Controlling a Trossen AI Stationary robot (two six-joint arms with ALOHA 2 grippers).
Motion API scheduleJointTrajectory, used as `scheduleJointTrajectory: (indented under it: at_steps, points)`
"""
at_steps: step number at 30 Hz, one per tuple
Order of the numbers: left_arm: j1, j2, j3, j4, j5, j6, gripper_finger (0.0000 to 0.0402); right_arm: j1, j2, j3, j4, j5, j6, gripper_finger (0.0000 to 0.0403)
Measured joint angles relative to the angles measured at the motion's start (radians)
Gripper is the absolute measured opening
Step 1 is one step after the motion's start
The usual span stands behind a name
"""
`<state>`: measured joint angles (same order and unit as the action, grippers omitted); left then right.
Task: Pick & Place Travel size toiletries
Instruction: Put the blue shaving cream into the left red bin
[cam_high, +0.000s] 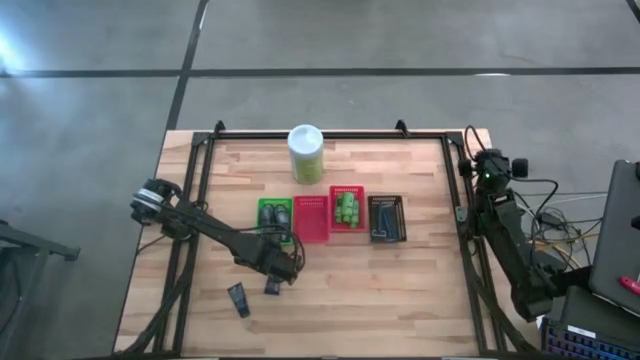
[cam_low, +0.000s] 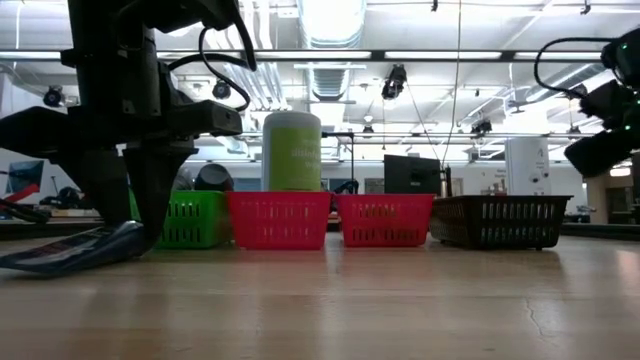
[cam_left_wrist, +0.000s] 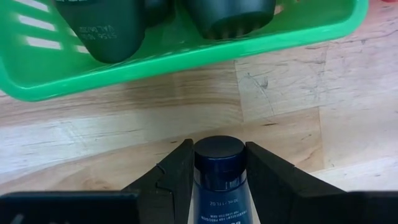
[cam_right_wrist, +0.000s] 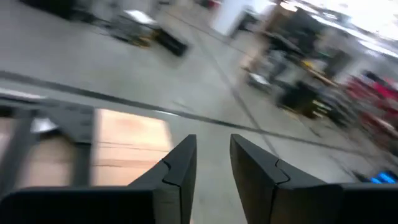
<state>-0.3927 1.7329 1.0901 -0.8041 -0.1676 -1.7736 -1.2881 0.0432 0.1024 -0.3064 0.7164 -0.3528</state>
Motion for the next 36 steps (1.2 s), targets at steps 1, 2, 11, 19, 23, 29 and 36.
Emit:
scheduleJointTrajectory:
  at_steps: [1, 2, 11, 19, 23, 29, 36]
  points:
    - [0.0, 0.0, 0.0, 0.0, 0.001, -0.005, 0.0135, 0.0, 0.001, 0.0, -0.001, -0.044, 0.001, 0.01]
    - [0.0, 0.0, 0.0, 0.0, 0.001, -0.009, 0.0135, 0.0, 0.002, 0.0, 0.0, -0.094, 0.017, 0.0103]
    - [0.0, 0.0, 0.0, 0.0, 0.005, -0.028, 0.0135, 0.005, -0.038, -0.044, 0.208, -0.305, 0.285, 0.0129]
    - [0.001, 0.0, 0.0, 0.0, 0.013, -0.03, 0.0135, 0.024, -0.042, -0.094, 0.461, -0.334, 0.757, 0.0152]
    - [0.002, 0.0, 0.0, 0.0, 0.014, -0.032, 0.0135, 0.025, -0.042, -0.094, 0.458, -0.333, 0.728, 0.0162]
    - [0.003, 0.0, 0.0, -0.001, 0.014, -0.032, 0.0135, 0.015, -0.042, -0.094, 0.444, -0.334, 0.742, 0.0177]
    - [0.006, 0.0, 0.0, -0.008, 0.011, -0.012, 0.0135, -0.184, -0.043, -0.093, 0.438, -0.335, 0.742, 0.0192]
